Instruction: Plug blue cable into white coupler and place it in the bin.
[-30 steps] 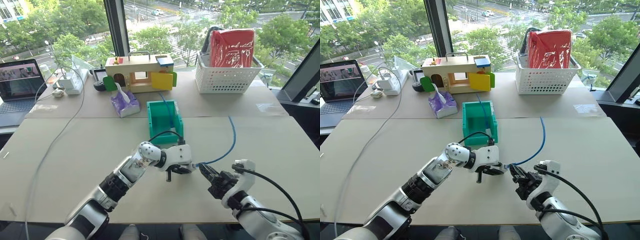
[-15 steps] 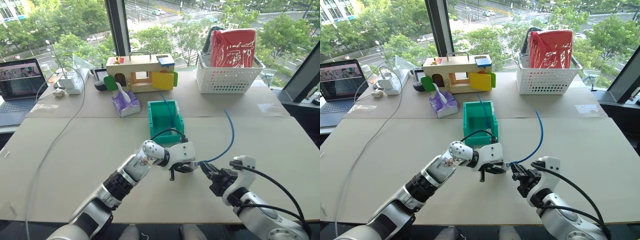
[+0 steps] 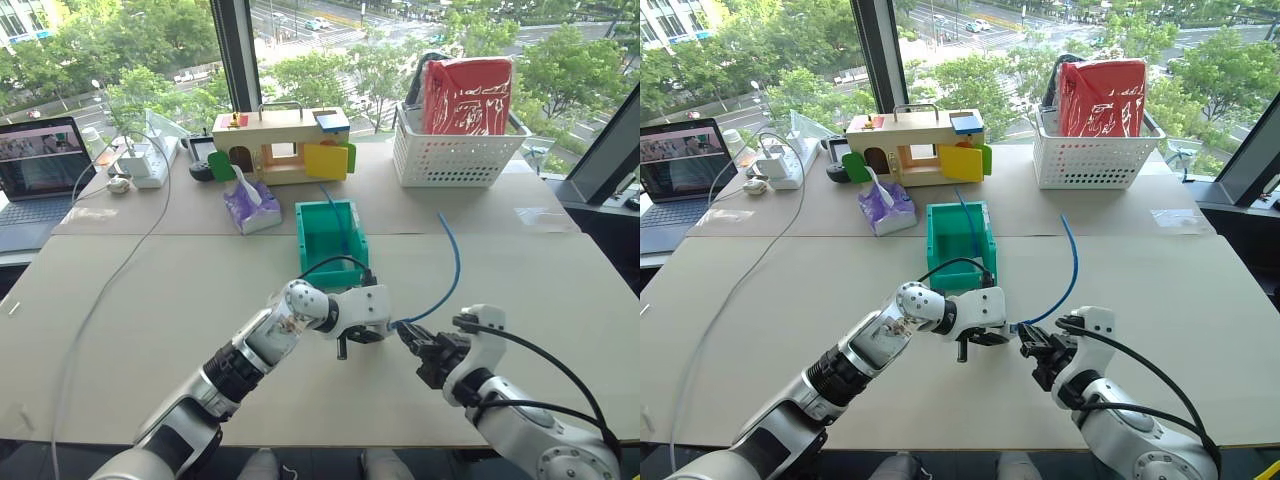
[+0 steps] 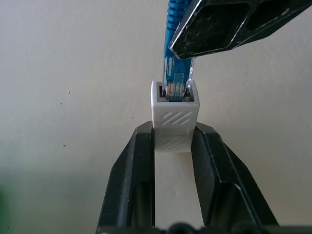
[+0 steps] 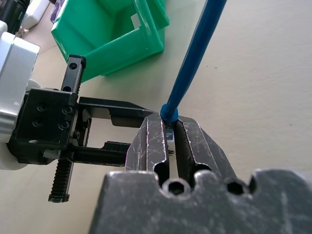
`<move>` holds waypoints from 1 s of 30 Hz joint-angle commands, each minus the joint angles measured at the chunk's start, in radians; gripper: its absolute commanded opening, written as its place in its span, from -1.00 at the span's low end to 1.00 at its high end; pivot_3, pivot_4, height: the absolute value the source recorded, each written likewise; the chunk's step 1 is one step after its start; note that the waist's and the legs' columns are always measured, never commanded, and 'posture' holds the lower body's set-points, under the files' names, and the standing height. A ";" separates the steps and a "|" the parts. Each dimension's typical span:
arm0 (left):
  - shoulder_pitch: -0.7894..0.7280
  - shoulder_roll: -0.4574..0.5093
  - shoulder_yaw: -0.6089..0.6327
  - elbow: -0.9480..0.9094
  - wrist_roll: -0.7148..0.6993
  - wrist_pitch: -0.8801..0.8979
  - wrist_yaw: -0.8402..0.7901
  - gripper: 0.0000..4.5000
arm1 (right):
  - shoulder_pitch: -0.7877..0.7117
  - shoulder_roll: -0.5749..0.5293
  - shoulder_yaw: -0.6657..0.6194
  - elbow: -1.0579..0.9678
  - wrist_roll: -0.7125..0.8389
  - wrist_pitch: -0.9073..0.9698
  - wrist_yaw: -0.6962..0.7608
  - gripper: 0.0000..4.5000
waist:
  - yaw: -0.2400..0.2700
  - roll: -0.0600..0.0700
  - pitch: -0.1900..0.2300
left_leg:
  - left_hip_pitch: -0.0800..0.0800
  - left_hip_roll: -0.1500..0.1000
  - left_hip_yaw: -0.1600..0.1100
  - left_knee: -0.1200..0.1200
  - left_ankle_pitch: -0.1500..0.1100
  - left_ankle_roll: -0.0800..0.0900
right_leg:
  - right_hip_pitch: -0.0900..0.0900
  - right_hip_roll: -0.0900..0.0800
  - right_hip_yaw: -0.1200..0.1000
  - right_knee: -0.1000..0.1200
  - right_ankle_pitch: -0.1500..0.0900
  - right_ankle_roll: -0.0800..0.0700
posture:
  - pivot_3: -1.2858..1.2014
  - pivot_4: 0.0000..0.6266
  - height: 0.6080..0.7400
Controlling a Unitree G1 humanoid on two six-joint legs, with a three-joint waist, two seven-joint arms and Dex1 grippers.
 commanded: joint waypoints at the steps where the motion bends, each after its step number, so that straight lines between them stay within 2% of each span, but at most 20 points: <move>1: -0.031 -0.028 0.035 -0.107 -0.004 -0.010 0.048 -0.69 | 0.015 0.002 0.087 0.036 0.022 0.081 0.024 -1.00 | 0.000 0.000 0.000 | 0.000 0.000 0.000 0.000 0.000 0.000 | 0.000 0.000 0.000 0.000 0.000 0.000 | 0.03 -0.52 1.00; 18: -0.004 -0.005 0.031 -0.175 -0.017 0.067 0.072 -0.69 | -0.002 0.051 0.146 0.134 -0.034 0.102 0.079 -1.00 | -0.013 -0.001 -0.001 | 0.002 0.001 0.000 0.000 0.000 0.000 | 0.001 0.001 0.000 0.001 0.000 0.000 | 0.03 -0.52 1.00; 30: 0.024 0.012 0.026 -0.240 -0.024 0.133 0.080 -0.69 | 0.009 0.060 0.179 0.149 -0.019 0.156 0.097 -1.00 | -0.014 -0.004 -0.004 | 0.003 0.002 0.000 0.000 0.000 0.000 | 0.001 0.001 0.000 0.001 0.000 0.000 | 0.03 -0.52 1.00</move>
